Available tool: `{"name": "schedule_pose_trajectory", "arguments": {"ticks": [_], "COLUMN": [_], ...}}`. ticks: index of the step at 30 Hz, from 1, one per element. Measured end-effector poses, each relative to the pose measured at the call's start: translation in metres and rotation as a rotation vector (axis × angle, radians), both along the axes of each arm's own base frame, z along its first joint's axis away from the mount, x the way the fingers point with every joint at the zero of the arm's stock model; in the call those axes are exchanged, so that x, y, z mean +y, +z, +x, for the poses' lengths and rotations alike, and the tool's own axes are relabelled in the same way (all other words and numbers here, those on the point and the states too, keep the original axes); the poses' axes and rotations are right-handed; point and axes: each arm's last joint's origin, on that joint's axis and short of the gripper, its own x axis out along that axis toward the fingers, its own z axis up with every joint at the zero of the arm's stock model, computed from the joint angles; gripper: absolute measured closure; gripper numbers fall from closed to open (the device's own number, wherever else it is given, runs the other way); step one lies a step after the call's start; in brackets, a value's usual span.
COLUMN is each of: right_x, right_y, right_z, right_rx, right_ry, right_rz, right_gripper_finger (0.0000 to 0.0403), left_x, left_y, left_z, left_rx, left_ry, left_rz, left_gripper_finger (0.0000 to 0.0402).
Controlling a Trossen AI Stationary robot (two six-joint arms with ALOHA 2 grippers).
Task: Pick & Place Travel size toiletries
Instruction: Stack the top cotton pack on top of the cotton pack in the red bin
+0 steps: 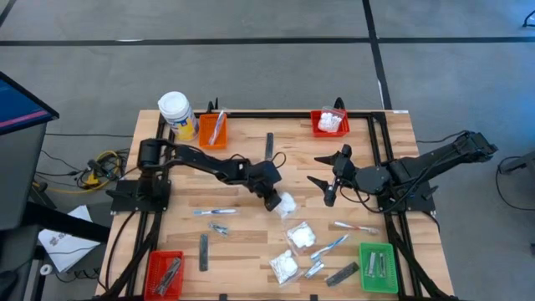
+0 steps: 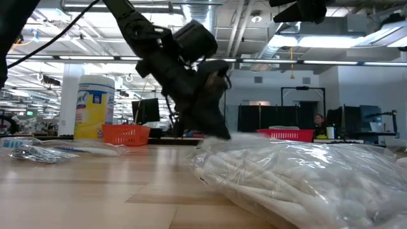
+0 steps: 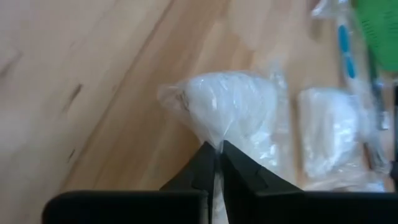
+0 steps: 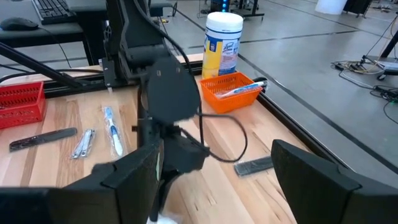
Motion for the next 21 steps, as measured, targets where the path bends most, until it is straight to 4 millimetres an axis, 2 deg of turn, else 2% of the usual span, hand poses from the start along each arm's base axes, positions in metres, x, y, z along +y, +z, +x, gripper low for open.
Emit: {"name": "schedule_pose_trajectory", "arguments": {"ticks": [4,10,16,21], "right_x": [0.0,0.0,0.0,0.001], "right_y": [0.0,0.0,0.003,0.007], "right_z": [0.0,0.0,0.001,0.003], "right_rx": [0.004,0.002,-0.038,-0.08], "right_ry": [0.0,-0.001,-0.024,-0.024], "right_rz": [-0.001,-0.001,0.003,0.018], "right_gripper_finger": [0.0111,0.0111,0.0111,0.0111], "left_x": [-0.007,-0.03,-0.057,-0.076], "left_y": [0.029,0.08,0.119,0.135], "left_z": [-0.003,-0.015,-0.046,-0.074], "left_rx": [-0.085,-0.233,-0.342,-0.445], "left_ry": [-0.008,0.093,0.295,0.447], "left_rz": [0.065,0.291,0.561,0.737], "left_gripper_finger": [0.0399,0.04,0.04,0.0401]}}
